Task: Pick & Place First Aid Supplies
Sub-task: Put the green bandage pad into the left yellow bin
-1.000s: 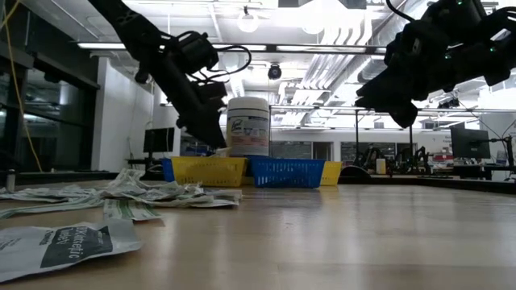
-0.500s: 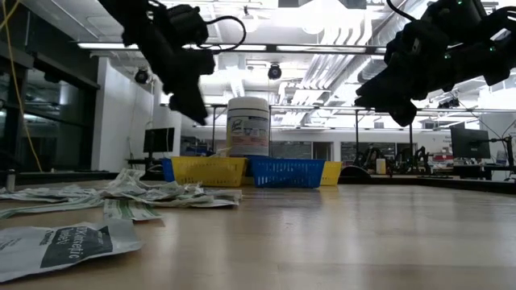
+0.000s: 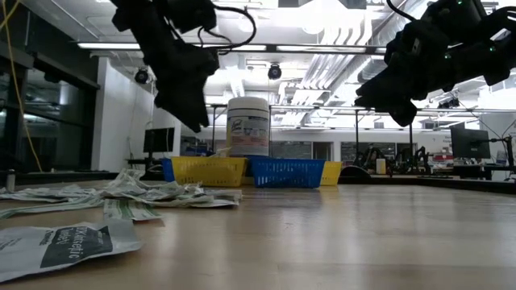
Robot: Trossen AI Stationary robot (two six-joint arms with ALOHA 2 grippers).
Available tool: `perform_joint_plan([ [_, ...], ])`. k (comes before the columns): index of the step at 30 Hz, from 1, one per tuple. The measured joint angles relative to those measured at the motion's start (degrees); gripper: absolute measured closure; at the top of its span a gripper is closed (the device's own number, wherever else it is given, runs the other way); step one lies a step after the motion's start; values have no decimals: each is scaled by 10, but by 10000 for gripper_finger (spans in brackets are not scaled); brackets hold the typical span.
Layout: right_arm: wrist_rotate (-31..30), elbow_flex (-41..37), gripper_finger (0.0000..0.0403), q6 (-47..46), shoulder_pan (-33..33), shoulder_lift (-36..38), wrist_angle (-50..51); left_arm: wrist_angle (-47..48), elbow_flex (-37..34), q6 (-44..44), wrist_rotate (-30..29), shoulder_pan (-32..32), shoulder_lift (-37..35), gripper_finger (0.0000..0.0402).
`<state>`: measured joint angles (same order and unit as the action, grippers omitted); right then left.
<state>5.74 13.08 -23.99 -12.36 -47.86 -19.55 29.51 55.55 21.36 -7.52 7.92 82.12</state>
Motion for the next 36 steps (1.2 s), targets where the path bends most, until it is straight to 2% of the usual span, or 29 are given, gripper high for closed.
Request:
perform_joint_plan([
  [5, 0, 0, 293, 0, 0, 0, 0, -9, 0, 82, -78, -31, 24, 177],
  [9, 0, 0, 293, 0, 0, 0, 0, -8, 0, 129, -98, -40, 43, 177],
  [17, 0, 0, 293, 0, 0, 0, 0, -7, 0, 163, -112, -38, 92, 177],
  [26, 0, 0, 293, 0, 0, 0, 0, -1, 0, 223, -122, -38, 116, 177],
  [31, 0, 0, 293, 0, 0, 0, 0, -4, 0, 241, -89, -38, 146, 177],
  [36, 0, 0, 293, 0, 0, 0, 0, -24, 0, 241, -80, -38, 172, 177],
])
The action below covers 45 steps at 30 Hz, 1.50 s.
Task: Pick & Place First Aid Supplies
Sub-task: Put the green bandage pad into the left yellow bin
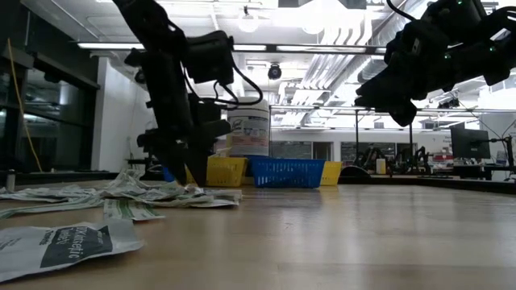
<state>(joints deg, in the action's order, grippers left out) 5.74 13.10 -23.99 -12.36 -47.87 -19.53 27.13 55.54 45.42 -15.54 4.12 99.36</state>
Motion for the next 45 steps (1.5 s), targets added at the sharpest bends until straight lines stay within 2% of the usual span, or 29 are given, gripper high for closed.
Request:
perform_joint_plan([
  [7, 0, 0, 293, 0, 0, 0, 0, -19, 0, -1, 4, 0, 2, 177],
  [10, 0, 0, 293, 0, 0, 0, 0, -15, 0, -1, 0, 0, 3, 189],
  [20, 0, 0, 293, 0, 0, 0, 1, -6, 4, 0, 34, 0, 56, 295],
  [30, 0, 0, 293, 0, 0, 0, 0, -2, 1, 0, 65, 0, 38, 395],
  [38, 0, 0, 293, 0, 0, 0, 0, 33, -3, -8, 86, 0, -9, 399],
  [45, 0, 0, 293, 0, 0, 0, 0, 56, -3, -16, 65, 0, -74, 400],
])
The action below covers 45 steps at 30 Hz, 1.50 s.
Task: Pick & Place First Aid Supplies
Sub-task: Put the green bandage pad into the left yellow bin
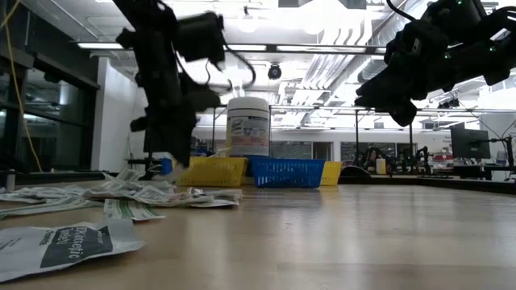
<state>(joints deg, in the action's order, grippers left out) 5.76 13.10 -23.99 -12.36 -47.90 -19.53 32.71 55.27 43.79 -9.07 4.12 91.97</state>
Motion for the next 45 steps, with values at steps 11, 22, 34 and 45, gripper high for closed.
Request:
perform_joint_plan([
  [11, 0, 0, 293, 0, 0, 0, 0, -59, 2, -38, -60, 52, -68, 401],
  [22, 0, 0, 293, 0, 0, 0, 0, -140, 2, -80, 12, 157, -65, 401],
  [34, 0, 0, 293, 0, 0, 0, 0, -143, 2, -109, 124, 178, -65, 401],
  [45, 0, 0, 293, 0, 0, 0, 0, -160, 2, -127, 77, 181, -20, 401],
])
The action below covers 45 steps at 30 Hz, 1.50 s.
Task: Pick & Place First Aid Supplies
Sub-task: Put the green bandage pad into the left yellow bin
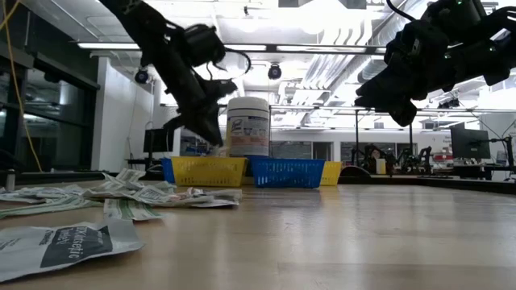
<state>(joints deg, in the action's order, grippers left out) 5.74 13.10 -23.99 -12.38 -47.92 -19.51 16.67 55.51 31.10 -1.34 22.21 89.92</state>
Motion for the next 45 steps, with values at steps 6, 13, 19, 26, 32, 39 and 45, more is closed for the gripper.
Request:
perform_joint_plan([
  [6, 0, 0, 293, 0, 0, 0, 0, -14, 1, 1, -59, -1, 29, 401],
  [13, 0, 0, 293, 0, 0, 0, 0, -64, 1, 0, -96, -1, 31, 401],
  [19, 0, 0, 293, 0, 0, 0, 0, -69, 1, -2, -98, -1, 33, 401],
  [26, 0, 0, 293, 0, 0, 0, 0, -66, 1, -10, -100, -1, 38, 395],
  [32, 0, 0, 293, 0, 0, 0, 0, -73, 1, -42, -100, -1, 38, 328],
  [39, 0, 0, 293, 0, 0, 0, 0, -93, 0, -79, -102, -1, 16, 243],
  [45, 0, 0, 293, 0, 0, 0, 0, -41, 0, -84, -93, -1, -43, 226],
])
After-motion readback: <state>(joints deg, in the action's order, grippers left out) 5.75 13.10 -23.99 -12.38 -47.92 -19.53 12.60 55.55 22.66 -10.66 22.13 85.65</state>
